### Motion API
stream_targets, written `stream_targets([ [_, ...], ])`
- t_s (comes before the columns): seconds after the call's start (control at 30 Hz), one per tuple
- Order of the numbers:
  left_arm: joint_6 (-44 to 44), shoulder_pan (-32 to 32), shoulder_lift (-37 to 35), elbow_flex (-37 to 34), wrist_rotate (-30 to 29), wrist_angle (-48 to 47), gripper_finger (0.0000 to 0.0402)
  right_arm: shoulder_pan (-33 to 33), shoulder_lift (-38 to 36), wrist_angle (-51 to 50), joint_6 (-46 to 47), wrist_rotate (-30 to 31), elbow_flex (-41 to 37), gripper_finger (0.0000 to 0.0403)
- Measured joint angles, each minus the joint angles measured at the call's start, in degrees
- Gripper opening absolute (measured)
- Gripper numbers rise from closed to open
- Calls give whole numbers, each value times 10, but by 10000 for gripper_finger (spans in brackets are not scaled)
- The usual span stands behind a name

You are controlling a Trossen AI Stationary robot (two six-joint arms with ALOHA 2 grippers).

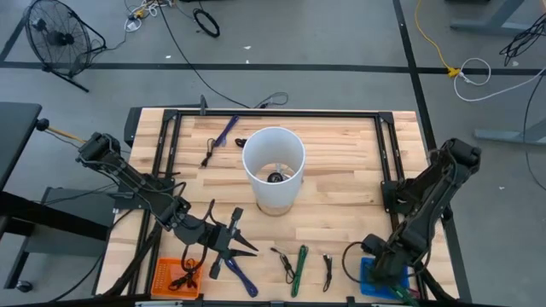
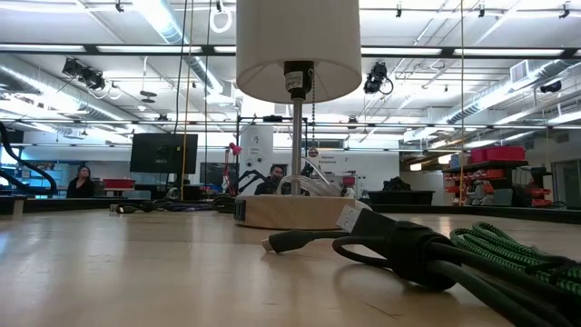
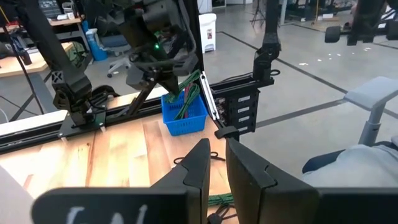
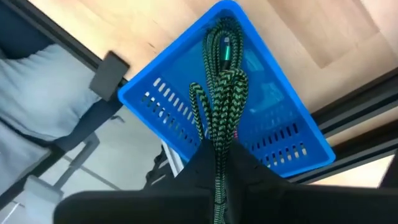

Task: Pick & Place USB Port
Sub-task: Put the black and green charger cable into the blue bin, then put the black charger cable into the orange bin

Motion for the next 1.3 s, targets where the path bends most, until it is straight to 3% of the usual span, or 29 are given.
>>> stream_targets([
  [0.17,0,0,0,0,0,0,57,-1,32,8,-8,-35,0,4],
  [0.57,1,0,0,0,0,-2,57,-8,50,51,-44,-24,0,8],
  [1.03,1,0,0,0,0,-10,57,-8,50,43,-24,-9,0,117],
  [1.3,1,1,0,0,0,-10,57,-31,50,75,-43,-8,0,143],
])
